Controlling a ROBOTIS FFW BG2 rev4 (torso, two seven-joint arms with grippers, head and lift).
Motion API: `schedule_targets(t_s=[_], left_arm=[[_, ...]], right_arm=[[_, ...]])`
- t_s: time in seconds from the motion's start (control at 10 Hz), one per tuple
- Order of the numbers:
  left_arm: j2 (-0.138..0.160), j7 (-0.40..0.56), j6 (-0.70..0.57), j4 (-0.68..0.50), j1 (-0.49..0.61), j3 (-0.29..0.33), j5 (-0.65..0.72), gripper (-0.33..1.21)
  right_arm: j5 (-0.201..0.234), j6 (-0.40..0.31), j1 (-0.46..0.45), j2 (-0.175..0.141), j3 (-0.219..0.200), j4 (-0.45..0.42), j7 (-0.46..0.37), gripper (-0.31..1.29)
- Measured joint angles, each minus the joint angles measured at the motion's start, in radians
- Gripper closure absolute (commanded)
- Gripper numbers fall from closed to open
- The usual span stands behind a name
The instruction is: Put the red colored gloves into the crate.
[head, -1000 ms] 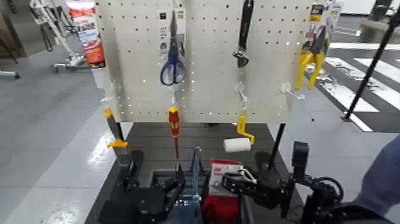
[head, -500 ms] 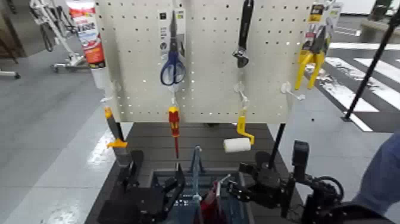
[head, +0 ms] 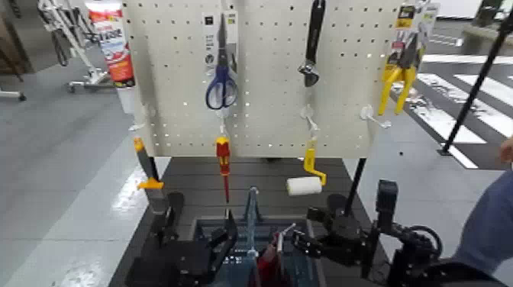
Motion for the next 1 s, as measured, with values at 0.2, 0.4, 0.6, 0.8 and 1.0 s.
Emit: schedule_targets(t_s=[0.2,0.4,0.6,0.8,1.0], left_arm=[[0.000,0.000,0.000,0.000,-0.001,0.001,0.000,0.12],[0.004,0.000,0.000,0.000,-0.003,0.003,0.003,0.12],[0.009,0.000,0.000,0.000,-0.004,0.006,0.005,0.12],[0.013,0.000,0.001,0.000,-0.005,0.008,0.006,0.12],[0.014,0.000,0.002,-0.001,-0.003,0.010,0.006,0.12]], right_arm=[[0.001,-0.008,0.001,0.000,-0.004,-0.006,-0.013,0.04],[0.007,-0.026,0.013,0.001,-0.015,-0.027,-0.061,0.05],[0.033,-0.060,0.039,-0.002,-0.028,-0.072,-0.155,0.06],[0.075,-0.127,0.092,-0.001,-0.050,-0.142,-0.284,0.09],[0.108,-0.233,0.185,0.004,-0.082,-0.227,-0.447,0.09]])
